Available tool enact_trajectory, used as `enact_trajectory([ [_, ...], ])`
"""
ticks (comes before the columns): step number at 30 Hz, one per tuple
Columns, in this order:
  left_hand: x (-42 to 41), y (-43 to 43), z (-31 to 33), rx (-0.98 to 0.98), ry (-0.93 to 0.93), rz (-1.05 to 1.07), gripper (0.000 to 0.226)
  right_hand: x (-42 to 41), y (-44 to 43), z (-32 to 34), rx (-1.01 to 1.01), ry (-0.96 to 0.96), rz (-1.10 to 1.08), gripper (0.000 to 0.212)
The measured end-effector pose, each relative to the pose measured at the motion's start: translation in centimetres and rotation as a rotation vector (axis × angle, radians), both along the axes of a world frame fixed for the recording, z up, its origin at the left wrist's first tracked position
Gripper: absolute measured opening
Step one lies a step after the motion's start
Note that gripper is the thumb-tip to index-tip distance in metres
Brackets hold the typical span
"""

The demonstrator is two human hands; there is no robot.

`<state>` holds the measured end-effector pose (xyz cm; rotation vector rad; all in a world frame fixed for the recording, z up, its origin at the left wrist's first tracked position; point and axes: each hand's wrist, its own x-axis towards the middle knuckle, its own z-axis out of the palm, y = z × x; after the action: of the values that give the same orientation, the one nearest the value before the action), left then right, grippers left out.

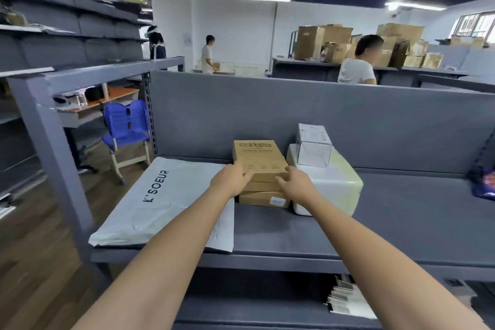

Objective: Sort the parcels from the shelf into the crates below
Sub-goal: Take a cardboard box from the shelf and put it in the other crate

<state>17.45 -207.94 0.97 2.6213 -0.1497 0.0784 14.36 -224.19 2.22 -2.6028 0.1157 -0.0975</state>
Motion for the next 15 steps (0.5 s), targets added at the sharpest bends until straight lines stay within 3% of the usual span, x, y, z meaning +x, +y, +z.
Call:
enact_trajectory([
  [6,1.9,-0.5,-0.4,-0.275,0.146,-0.017,0.062,3.0,0.6,-0.2,0.186,0.081,0.017,0.054],
  [8,2.0,-0.5,-0.3,-0.375,0.158,-0.035,0.058,3.5,0.6,0.1,0.303,0.073,-0.012,0.045],
  [11,2.0,0.4,-0.1,-0.523,0.203,0.120,0.065,3.9,0.4,0.2,0.470,0.049,-0.091,0.047],
  [13,2.0,1.2,-0.4,-0.538,0.217,0.188,0.070,3.6,0.4,-0.2,0.518,0.065,-0.106,0.048],
  [15,1.8,1.7,-0.5,-0.523,0.205,0.183,0.062,3.0,0.6,-0.4,0.539,0.100,-0.105,0.041],
])
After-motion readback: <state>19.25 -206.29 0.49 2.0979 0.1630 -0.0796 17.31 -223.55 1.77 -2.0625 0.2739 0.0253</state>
